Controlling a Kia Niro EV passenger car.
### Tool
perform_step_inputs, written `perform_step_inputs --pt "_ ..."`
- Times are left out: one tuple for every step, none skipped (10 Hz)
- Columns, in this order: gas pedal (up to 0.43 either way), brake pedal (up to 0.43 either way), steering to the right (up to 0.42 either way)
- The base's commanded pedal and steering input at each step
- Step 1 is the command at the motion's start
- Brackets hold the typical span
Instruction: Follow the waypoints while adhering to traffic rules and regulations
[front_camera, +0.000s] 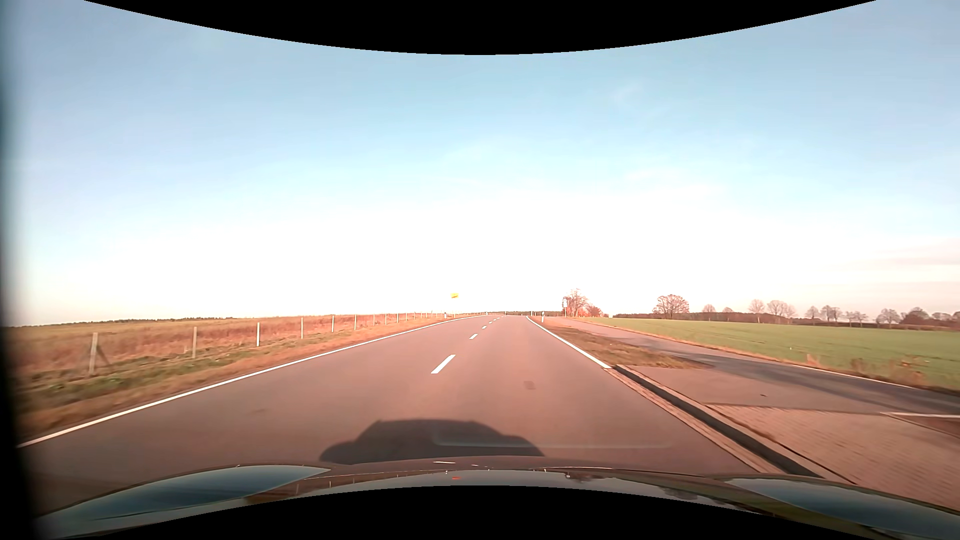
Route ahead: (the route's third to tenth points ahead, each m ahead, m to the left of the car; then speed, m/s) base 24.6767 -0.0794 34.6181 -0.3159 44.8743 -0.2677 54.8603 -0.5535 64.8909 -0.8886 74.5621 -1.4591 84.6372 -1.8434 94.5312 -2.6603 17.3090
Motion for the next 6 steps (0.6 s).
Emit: perform_step_inputs --pt "0.268 0.0 0.0" --pt "0.268 0.0 0.0" --pt "0.268 0.0 0.0" --pt "0.268 0.0 0.0" --pt "0.268 0.0 0.0" --pt "0.268 0.0 0.0"
